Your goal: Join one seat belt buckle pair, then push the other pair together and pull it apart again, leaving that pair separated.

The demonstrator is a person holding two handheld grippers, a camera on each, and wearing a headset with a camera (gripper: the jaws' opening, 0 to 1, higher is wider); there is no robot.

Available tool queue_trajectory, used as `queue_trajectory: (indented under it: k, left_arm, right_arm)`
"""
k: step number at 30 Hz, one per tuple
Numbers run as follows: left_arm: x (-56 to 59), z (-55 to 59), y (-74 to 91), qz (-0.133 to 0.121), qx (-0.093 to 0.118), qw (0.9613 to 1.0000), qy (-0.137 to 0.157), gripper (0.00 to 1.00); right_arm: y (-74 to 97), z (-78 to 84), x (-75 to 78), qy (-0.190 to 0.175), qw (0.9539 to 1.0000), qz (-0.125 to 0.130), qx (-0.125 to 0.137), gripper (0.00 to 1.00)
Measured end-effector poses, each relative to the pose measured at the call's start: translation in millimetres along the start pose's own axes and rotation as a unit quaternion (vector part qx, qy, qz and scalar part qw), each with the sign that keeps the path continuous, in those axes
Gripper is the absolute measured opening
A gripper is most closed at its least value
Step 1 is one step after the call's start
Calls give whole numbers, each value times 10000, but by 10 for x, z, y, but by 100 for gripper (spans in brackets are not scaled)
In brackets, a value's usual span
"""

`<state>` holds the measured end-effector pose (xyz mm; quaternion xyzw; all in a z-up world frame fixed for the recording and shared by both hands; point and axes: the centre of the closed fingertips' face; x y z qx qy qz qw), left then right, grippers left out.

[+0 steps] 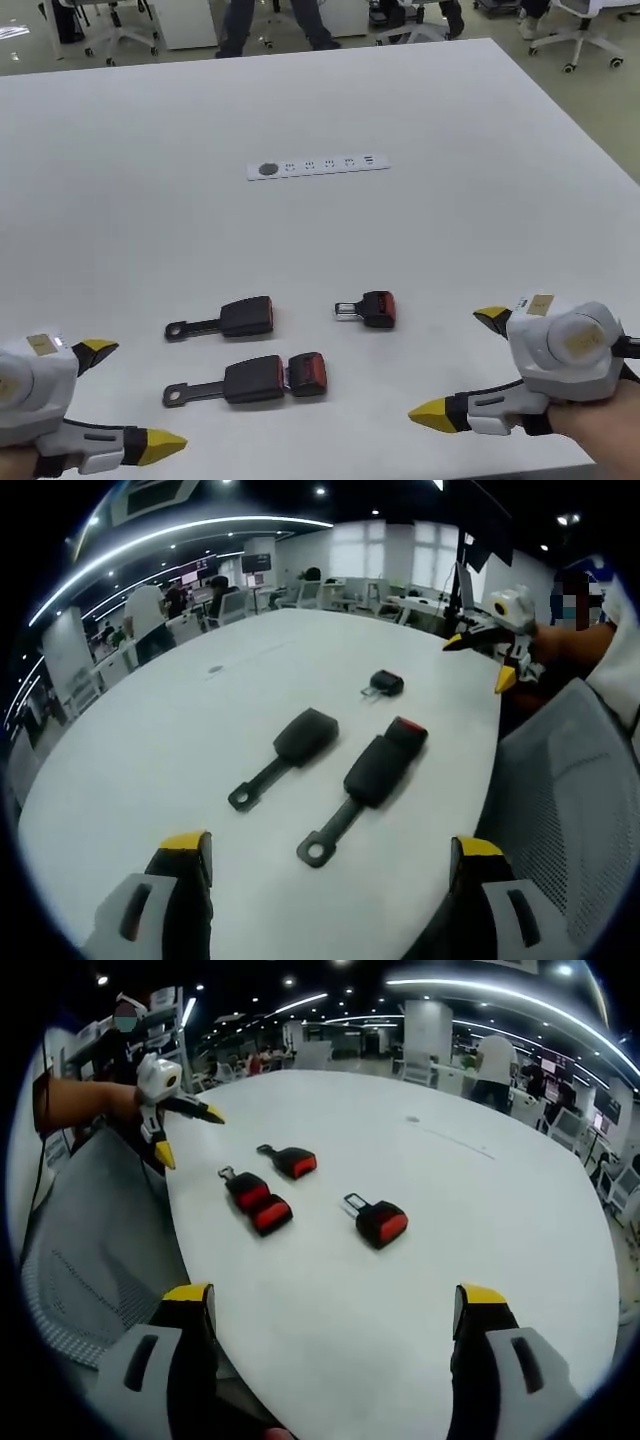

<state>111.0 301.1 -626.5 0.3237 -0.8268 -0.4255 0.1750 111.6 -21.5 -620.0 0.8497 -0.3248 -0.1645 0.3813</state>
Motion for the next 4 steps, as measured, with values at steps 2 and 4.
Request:
queue_trajectory:
  k: [2,4]
  left_arm:
    - [15,17,-22,3,-18,10000,-3,100]
    - [24,25,-27,6,-27,10000,3,100]
  right_arm:
    - [5,2,-2,-29,10000,-2,-6,99]
    - [10,2,1,-43,10000,2,-1,99]
Point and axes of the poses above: the centre of the closed fingertips' face, and the gripper's own axes: y roughly backward along the fingers, x roughly to its right, z roughly out of its underside, and after that the axes turned 10 degrees about -x, right-handed
